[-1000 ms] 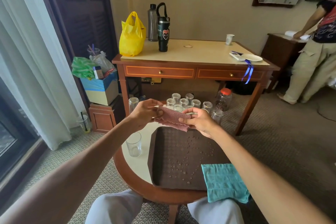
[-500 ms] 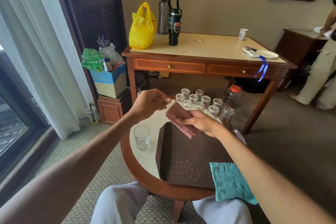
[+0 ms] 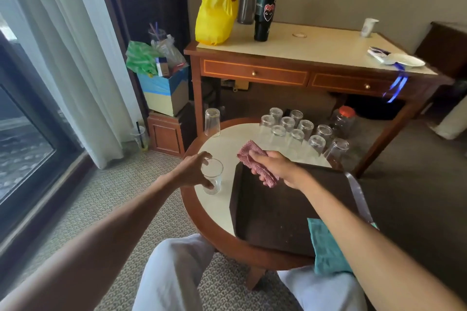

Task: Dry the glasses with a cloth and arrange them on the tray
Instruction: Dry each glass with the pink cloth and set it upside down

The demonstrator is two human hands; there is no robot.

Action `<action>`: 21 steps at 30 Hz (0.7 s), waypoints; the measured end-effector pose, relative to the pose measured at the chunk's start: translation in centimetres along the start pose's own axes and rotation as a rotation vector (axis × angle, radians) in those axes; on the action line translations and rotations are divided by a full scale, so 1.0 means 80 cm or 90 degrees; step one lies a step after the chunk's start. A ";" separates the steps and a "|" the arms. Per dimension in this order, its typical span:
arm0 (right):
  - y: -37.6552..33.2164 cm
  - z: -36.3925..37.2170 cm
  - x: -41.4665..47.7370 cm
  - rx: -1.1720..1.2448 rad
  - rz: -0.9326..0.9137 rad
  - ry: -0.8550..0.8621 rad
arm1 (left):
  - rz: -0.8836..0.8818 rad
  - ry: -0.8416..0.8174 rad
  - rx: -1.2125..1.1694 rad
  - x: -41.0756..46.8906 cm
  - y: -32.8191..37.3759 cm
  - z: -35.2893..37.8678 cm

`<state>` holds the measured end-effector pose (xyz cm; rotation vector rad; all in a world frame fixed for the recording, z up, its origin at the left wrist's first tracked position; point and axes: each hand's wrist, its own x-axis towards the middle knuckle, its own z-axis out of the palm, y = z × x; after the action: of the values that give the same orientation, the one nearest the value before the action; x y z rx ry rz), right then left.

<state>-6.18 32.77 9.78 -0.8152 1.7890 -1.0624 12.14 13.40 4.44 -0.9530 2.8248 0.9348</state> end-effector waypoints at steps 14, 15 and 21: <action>-0.024 -0.007 -0.010 -0.044 -0.027 0.025 | 0.240 0.097 -0.039 -0.009 0.086 -0.039; -0.027 -0.012 -0.016 -0.080 -0.023 0.022 | 0.256 0.090 -0.022 -0.011 0.096 -0.045; -0.037 -0.044 -0.050 -0.166 0.008 -0.049 | 0.325 0.019 0.073 -0.019 0.164 -0.072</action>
<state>-7.50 36.06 14.73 -0.9855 1.8873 -0.7872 7.05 19.46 16.52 -0.2304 3.1678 0.7707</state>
